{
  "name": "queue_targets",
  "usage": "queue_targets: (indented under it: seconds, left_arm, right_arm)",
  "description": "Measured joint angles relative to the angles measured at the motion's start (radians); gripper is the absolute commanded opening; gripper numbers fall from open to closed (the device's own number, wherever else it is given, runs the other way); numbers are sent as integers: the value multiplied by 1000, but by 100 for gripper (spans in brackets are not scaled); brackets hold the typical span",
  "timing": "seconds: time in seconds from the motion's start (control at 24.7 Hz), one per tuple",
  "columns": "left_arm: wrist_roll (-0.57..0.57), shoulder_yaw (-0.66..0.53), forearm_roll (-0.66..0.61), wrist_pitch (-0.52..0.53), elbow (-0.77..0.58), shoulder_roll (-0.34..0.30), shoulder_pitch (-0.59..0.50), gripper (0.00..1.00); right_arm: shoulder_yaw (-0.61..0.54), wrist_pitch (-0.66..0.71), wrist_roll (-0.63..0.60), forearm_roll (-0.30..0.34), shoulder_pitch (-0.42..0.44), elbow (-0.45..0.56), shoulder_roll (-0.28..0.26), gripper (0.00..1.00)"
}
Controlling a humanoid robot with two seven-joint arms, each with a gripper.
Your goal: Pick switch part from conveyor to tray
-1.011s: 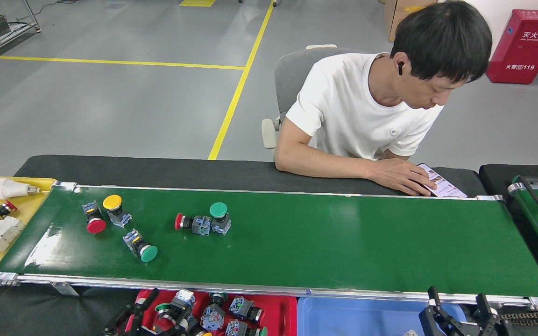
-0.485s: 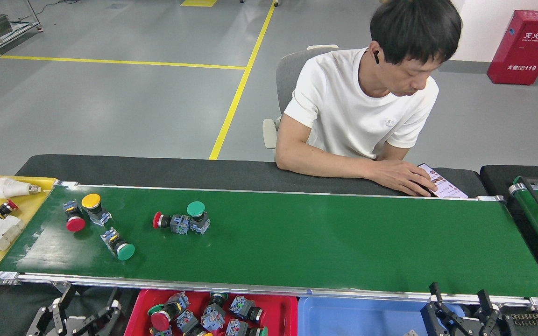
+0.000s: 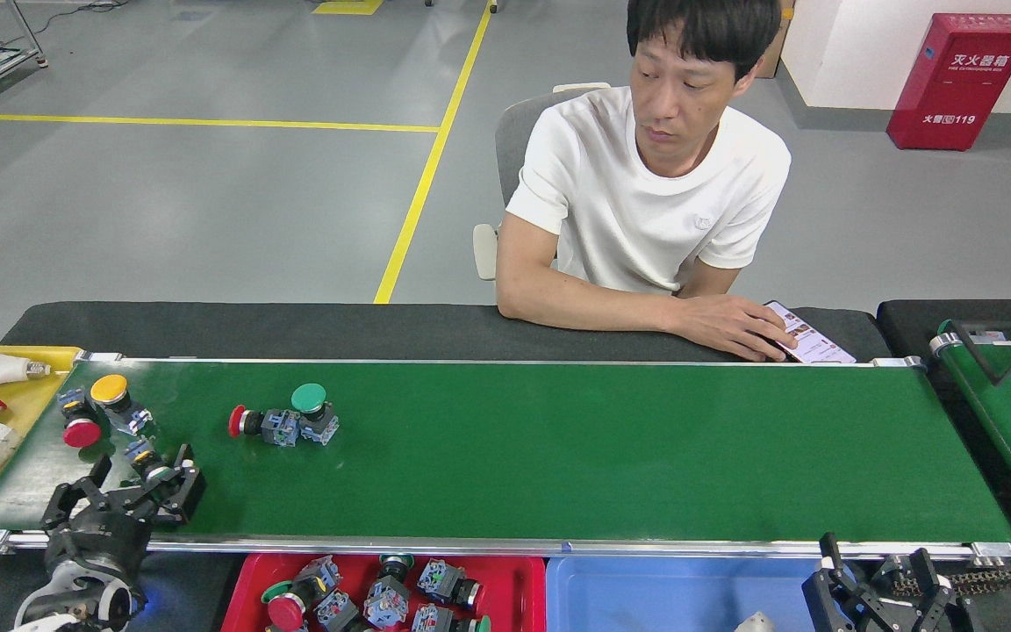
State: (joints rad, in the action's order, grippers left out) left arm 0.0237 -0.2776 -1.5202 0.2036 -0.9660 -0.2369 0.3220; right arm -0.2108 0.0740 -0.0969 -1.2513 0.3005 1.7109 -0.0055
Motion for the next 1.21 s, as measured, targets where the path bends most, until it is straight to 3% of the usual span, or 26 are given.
queue_targets:
  seconds: [0.04,0.08,0.16,0.49,0.61,0.77,0.97,1.13,1.21]
  left_arm:
    - [0,2,0,-2,35,-15,21,80]
    - [1,3,0,-4,67,-35,36,40]
    - [3,4,3,14,112,-68,51,6]
    - [-1,2,28,87,136,-83,42,3]
    - [-1,3,55,98,77,-74,-1,3]
    - [-2,3,71,103,-140,-38,-138,2]
    - [0,13,68,113,-518,35,-397,3]
    - [-8,155,56,130,-753,65,-569,4]
    - [-17,237,23,133,-792,64,-602,6]
  right_arm:
    - [0,0,0,0,0,0,0,100]
    - [-2,0,0,0,0,0,0,100]
    - [-2,0,0,0,0,0,0,100]
    - [-8,0,0,0,0,0,0,100]
    - [-8,0,0,0,1,0,0,100]
    - [-10,0,0,0,2,0,0,100]
    - [-20,0,0,0,3,-1,0,100]
    - [-23,0,0,0,3,-1,0,100]
    - [-27,0,-1,0,11,-1,-1,100]
